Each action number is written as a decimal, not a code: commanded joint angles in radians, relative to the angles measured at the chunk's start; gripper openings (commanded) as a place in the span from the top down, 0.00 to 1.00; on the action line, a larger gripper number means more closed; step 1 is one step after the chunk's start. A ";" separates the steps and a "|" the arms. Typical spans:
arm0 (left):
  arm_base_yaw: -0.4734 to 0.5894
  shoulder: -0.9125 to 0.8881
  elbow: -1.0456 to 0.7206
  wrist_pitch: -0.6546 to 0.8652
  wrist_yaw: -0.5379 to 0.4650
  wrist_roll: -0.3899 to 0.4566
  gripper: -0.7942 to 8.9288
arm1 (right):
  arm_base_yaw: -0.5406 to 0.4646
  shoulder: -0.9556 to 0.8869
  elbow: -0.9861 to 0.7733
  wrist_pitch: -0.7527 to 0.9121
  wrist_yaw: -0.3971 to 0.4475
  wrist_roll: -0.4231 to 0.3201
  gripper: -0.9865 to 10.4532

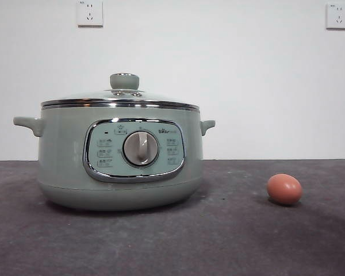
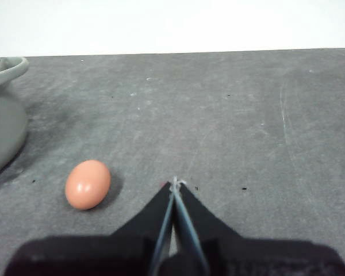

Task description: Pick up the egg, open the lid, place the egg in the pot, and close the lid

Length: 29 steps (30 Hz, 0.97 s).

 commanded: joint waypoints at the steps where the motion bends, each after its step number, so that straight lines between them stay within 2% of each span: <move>1: 0.003 -0.001 -0.010 0.007 0.000 -0.016 0.92 | 0.000 -0.001 -0.009 0.008 -0.001 0.017 0.92; 5: 0.003 -0.001 0.008 -0.006 0.003 -0.070 0.92 | 0.000 -0.001 0.014 0.014 -0.001 0.097 0.92; 10: 0.003 0.011 0.092 -0.062 0.023 -0.113 0.92 | 0.000 0.005 0.099 0.014 -0.001 0.129 0.92; 16: 0.001 0.087 0.245 -0.125 0.077 -0.174 0.92 | 0.000 0.079 0.245 0.011 -0.015 0.221 0.92; 22: 0.001 0.207 0.413 -0.227 0.175 -0.169 0.92 | 0.000 0.217 0.451 -0.113 -0.121 0.196 0.92; 29: 0.001 0.358 0.636 -0.356 0.380 -0.111 0.92 | 0.000 0.436 0.751 -0.451 -0.261 0.024 0.92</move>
